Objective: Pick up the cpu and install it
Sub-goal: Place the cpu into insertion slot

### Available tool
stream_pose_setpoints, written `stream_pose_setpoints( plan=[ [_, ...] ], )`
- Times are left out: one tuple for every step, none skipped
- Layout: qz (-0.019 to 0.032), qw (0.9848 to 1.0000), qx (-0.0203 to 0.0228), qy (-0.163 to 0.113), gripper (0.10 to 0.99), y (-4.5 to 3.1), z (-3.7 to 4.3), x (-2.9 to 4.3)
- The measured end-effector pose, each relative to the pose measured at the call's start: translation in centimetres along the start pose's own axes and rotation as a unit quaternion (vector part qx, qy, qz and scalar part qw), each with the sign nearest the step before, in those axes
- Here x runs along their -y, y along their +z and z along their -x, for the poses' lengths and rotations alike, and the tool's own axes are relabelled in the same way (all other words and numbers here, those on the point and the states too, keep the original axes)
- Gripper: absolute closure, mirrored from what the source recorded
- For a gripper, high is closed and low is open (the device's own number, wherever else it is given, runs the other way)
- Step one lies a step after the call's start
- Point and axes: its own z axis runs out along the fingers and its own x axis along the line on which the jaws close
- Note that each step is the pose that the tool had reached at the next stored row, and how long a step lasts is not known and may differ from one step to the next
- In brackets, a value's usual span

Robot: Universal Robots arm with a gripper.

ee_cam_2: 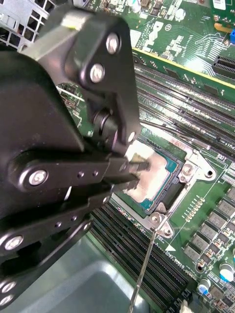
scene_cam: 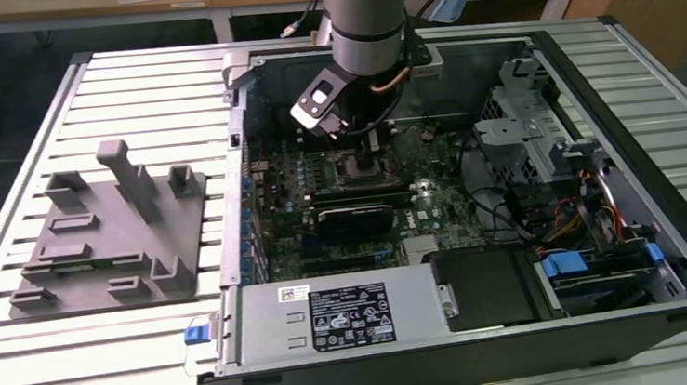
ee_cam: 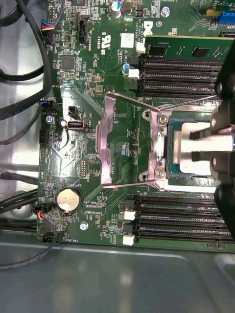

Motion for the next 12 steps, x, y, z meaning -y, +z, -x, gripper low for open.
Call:
stream_pose_setpoints(
  plan=[
    [0.0000, 1.0000, 0.0000, 0.000, 0.902, 0.00, 0.00, 0.00],
    [0.0000, 1.0000, 0.0000, 0.000, 0.902, 0.00, 0.00, 0.00],
    [0.0000, 1.0000, 0.0000, 0.000, 0.961, -0.01, 0.00, 0.00],
    [0.0000, 1.0000, 0.0000, 0.000, 0.980, -0.01, 0.00, 0.00],
    [0.0000, 1.0000, 0.0000, 0.000, 0.980, -0.01, 0.00, 0.00],
    [0.0000, 1.0000, 0.0000, 0.000, 0.980, -0.02, 0.00, 0.00],
    [0.0000, 1.0000, 0.0000, 0.000, 0.980, -0.02, 0.00, 0.00],
    [0.0000, 1.0000, 0.0000, 0.000, 0.980, -0.02, 0.00, 0.00],
    [0.0000, 1.0000, 0.0000, 0.000, 0.980, -0.02, 0.00, 0.00],
    [0.0000, 1.0000, 0.0000, 0.000, 0.980, -0.02, 0.00, 0.00],
    [0.0000, 1.0000, 0.0000, 0.000, 0.980, -0.02, 0.00, 0.00],
    [0.0000, 1.0000, 0.0000, 0.000, 0.980, -0.02, 0.00, 0.00]
  ],
)
